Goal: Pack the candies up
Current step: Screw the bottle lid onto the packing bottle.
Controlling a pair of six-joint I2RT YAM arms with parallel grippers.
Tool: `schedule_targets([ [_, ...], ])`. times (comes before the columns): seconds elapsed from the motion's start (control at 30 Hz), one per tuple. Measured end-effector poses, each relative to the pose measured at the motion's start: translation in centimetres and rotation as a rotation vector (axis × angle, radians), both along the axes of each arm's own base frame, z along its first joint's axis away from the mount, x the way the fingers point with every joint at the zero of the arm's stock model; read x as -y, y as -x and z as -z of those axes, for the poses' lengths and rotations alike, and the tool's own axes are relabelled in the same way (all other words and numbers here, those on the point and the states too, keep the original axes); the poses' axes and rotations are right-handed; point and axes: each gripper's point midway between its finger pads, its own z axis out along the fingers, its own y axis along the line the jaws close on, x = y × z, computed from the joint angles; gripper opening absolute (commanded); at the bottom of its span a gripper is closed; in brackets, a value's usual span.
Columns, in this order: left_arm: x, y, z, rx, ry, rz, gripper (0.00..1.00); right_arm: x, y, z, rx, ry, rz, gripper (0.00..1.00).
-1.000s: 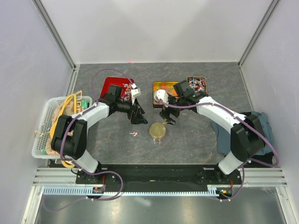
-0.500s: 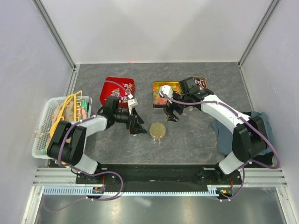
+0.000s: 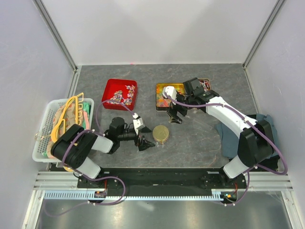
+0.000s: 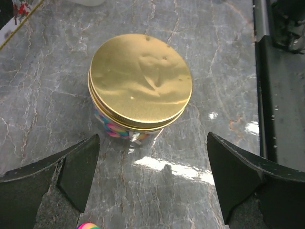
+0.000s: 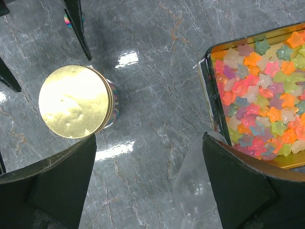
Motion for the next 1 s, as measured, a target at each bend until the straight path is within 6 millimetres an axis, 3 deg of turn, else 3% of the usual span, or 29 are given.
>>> schedule_targets([
  [0.23, 1.1, -1.3, 0.7, 0.094, -0.004, -0.045, 1.0, 0.1, 0.3, 0.0, -0.008, 0.005, -0.004, 0.98],
  [0.43, 1.7, -2.5, 3.7, 0.089, -0.034, -0.09, 1.0, 0.1, 0.5, 0.1, -0.012, 0.003, -0.013, 0.98],
  [0.67, 2.6, -3.1, 3.9, 0.13, -0.012, -0.092, 1.0, -0.5, 1.3, 1.7, -0.091, -0.006, -0.044, 0.97],
  [0.83, 3.3, -2.6, 3.9, 0.134, 0.0, -0.056, 1.0, -0.7, 2.0, 3.7, -0.173, 0.001, -0.061, 0.96],
  [1.0, 4.2, -1.9, 4.0, 0.135, 0.015, -0.004, 1.0, -0.8, 2.5, 4.1, -0.228, -0.018, -0.068, 0.95],
])
